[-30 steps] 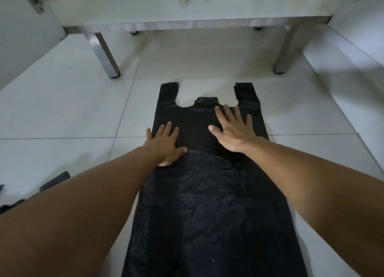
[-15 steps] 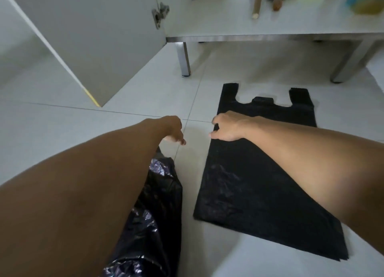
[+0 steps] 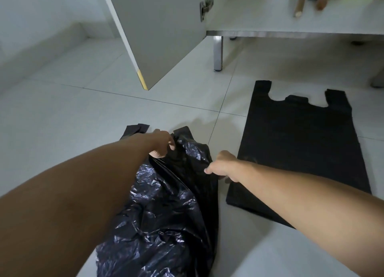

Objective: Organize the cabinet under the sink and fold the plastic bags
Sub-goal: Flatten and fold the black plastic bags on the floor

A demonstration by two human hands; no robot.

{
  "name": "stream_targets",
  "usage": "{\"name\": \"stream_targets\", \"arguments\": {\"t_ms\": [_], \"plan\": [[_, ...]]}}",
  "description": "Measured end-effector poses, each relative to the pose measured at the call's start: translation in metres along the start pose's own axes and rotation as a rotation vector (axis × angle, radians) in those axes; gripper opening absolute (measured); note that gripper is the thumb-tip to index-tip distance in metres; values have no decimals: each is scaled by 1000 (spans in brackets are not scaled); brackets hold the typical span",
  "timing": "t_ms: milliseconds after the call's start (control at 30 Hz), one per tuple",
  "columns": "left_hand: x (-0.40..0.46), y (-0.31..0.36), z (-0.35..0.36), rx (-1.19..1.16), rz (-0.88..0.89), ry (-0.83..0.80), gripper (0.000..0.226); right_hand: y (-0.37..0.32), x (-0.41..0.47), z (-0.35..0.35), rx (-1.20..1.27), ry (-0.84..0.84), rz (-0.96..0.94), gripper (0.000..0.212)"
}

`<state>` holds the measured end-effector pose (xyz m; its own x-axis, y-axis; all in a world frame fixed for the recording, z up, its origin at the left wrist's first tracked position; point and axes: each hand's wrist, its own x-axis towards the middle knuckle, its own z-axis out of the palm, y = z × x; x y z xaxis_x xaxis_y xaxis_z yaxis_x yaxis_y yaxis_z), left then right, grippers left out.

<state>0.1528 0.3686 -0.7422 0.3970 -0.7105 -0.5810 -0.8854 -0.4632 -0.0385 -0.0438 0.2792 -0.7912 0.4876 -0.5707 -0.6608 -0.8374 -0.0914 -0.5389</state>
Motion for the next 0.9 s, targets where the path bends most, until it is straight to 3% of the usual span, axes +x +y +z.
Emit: {"name": "stream_targets", "arguments": {"t_ms": [100, 300, 467, 633, 767, 833, 900], "plan": [[0, -1, 20, 107, 24, -48, 68, 0, 9, 8, 169, 45, 38, 34], [-9, 0, 54, 519, 122, -152, 75, -23, 13, -10, 376, 157, -54, 5], [-7, -17, 63, 610, 94, -138, 65, -37, 4, -39, 422, 246, -238, 14], [-7, -23, 67, 540, 43, -76, 74, -48, -6, -71, 473, 264, -343, 13], [-4, 7, 62, 193, 203, 129, 118, -52, -11, -91, 536, 259, -387, 15], [2, 25, 59, 148, 331, 225, 115, -51, -11, -99, 537, 303, -403, 19], [10, 37, 62, 201, 400, 264, 95, -49, -10, -109, 552, 351, -398, 20]]}}
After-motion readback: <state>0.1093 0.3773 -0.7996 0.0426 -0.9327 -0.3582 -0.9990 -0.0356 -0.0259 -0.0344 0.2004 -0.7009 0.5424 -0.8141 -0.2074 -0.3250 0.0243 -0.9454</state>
